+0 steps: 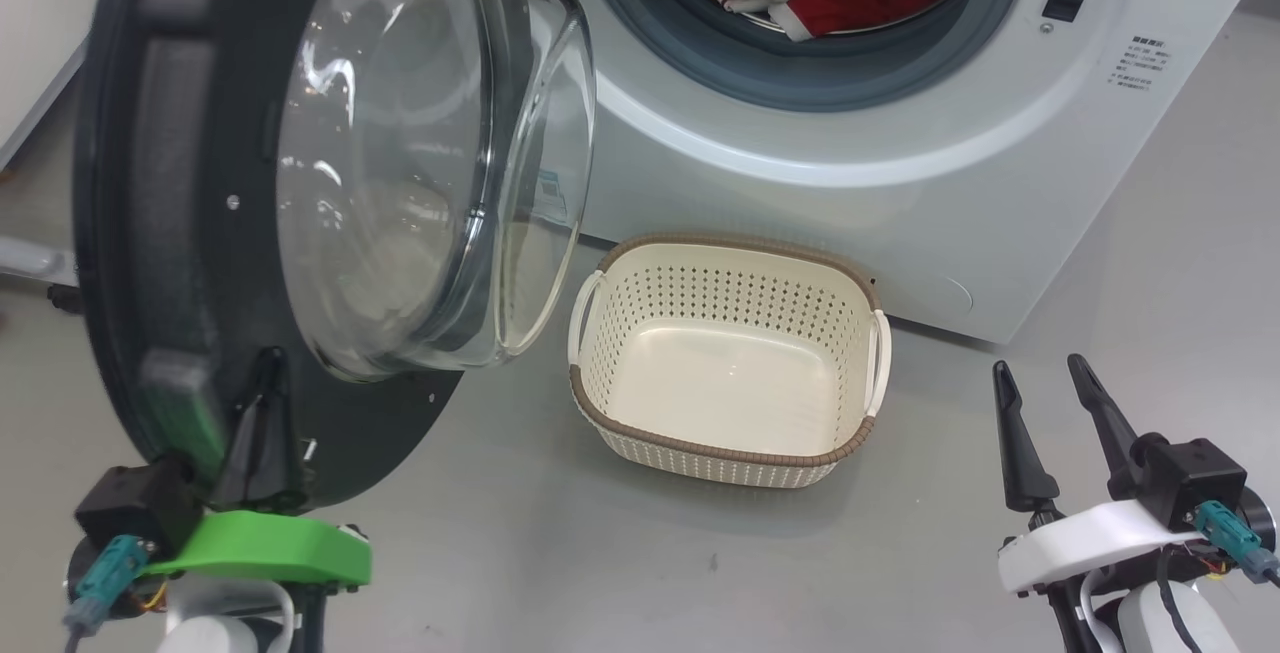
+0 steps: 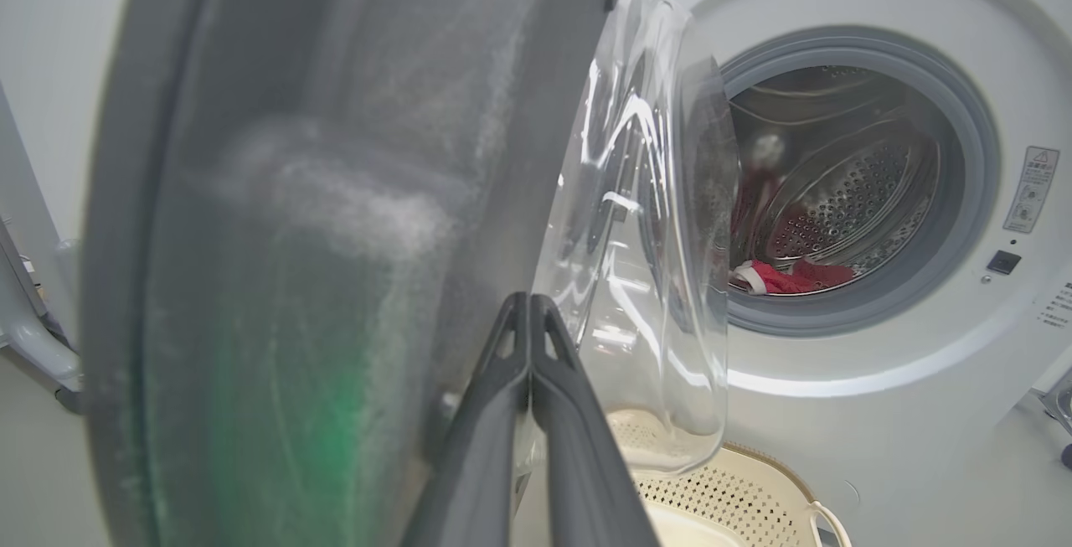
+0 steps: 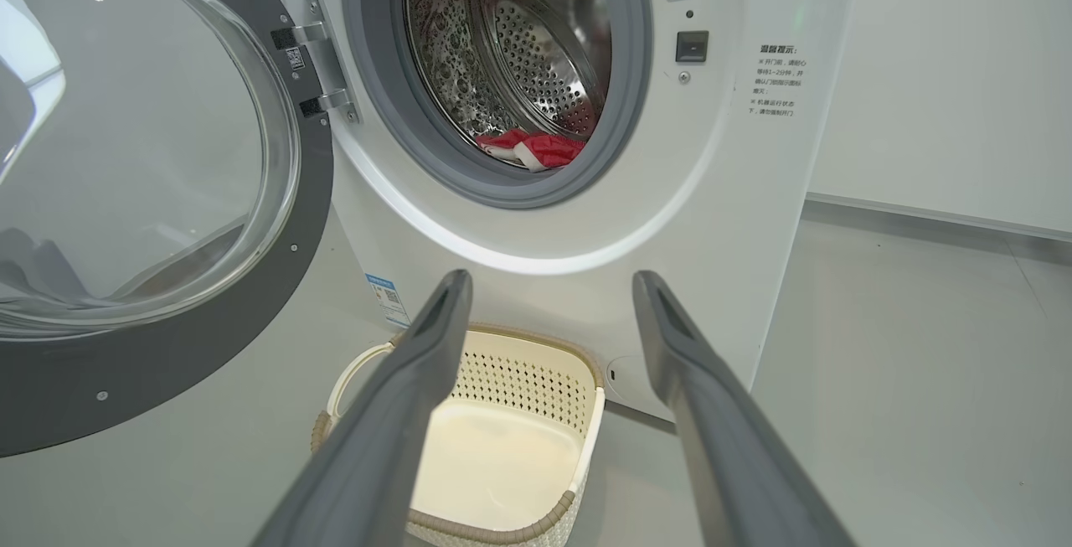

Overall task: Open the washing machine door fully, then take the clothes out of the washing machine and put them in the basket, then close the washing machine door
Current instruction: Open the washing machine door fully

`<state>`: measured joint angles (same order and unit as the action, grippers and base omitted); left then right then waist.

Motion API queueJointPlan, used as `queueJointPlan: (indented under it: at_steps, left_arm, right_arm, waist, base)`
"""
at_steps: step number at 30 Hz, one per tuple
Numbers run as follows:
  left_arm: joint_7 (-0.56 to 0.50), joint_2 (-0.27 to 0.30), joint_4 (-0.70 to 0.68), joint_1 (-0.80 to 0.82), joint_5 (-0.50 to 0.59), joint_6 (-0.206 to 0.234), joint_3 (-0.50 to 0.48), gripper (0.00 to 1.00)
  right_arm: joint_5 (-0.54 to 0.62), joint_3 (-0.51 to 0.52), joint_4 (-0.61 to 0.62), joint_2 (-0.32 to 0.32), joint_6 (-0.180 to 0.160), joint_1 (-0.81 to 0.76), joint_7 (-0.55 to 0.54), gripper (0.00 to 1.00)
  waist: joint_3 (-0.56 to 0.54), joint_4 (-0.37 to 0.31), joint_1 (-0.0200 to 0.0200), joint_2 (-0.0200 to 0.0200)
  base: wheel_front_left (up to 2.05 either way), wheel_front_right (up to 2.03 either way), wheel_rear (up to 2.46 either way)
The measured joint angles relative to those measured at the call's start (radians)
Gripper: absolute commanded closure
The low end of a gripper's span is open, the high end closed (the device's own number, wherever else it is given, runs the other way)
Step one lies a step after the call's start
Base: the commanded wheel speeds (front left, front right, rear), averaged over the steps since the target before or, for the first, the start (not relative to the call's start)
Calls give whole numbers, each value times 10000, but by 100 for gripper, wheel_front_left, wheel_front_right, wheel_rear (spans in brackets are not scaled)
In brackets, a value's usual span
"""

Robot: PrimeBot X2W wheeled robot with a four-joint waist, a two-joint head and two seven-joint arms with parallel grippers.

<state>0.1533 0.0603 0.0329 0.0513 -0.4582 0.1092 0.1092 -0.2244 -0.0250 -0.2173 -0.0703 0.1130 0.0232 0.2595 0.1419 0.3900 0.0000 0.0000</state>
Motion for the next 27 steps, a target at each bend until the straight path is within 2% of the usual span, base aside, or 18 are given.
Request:
queueJointPlan:
  at_steps: [21, 27]
  left_arm:
    - [767, -69, 1034, 716, -290, 44, -2295, 100]
    - [792, -59, 1407, 978, -307, 86, -2690, 100]
  right_arm:
    - [274, 82, 165, -276, 36, 411, 0, 0]
    - [274, 84, 157, -311, 84, 514, 0, 0]
  waist:
    - [932, -161, 0, 0]
    - [1016, -174, 0, 0]
  base:
    - [0, 0, 0]
    - [0, 0, 0]
